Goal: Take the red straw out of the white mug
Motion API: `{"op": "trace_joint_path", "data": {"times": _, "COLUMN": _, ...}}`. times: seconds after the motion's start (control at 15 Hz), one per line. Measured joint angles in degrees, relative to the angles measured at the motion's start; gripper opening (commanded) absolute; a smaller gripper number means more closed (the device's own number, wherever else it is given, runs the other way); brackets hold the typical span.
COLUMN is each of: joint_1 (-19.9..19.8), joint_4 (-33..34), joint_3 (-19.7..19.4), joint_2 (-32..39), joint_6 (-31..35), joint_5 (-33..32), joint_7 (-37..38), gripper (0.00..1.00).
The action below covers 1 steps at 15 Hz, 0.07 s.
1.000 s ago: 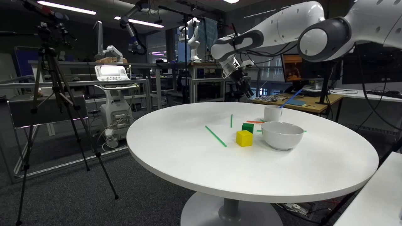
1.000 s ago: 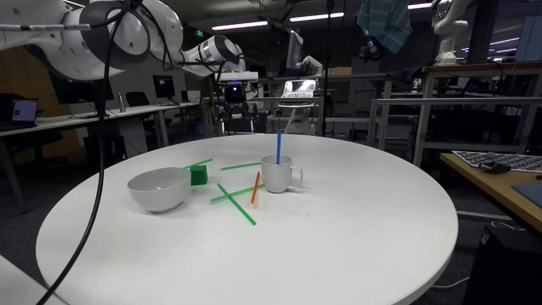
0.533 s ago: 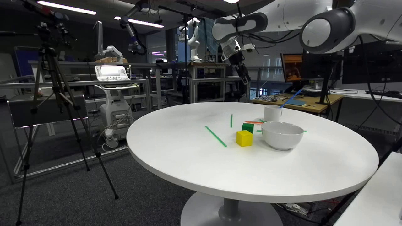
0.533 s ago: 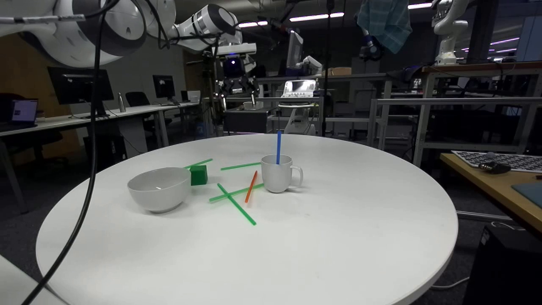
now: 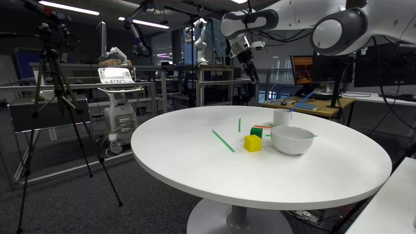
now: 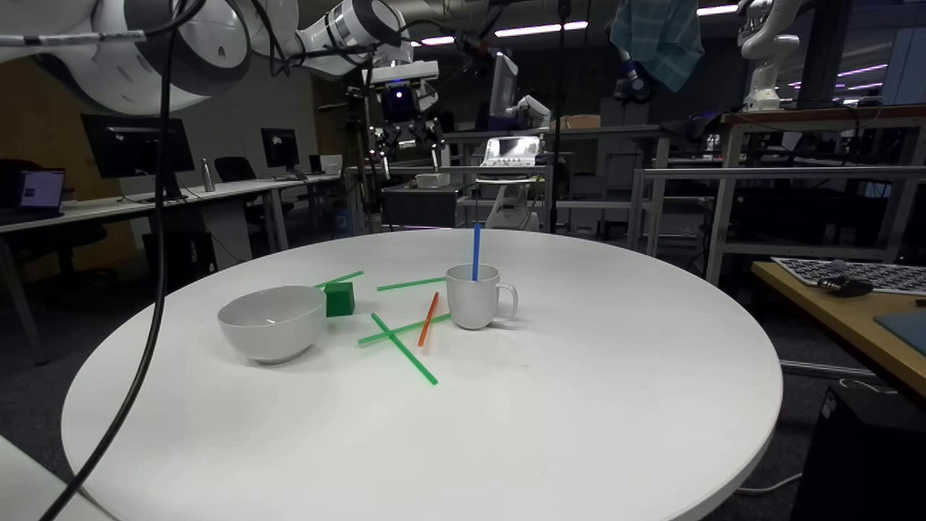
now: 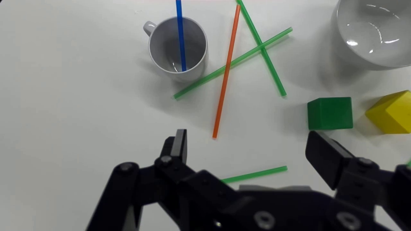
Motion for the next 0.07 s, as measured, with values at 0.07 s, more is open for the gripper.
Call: {"op": "trace_joint_path", "data": {"times": 0.07, "joint_1": 0.0, "joint_4": 0.0, "joint_3": 0.01, "joint_2": 0.0, "joint_6": 0.0, "joint_5": 0.0, "joint_7": 0.0, "gripper": 1.0}}
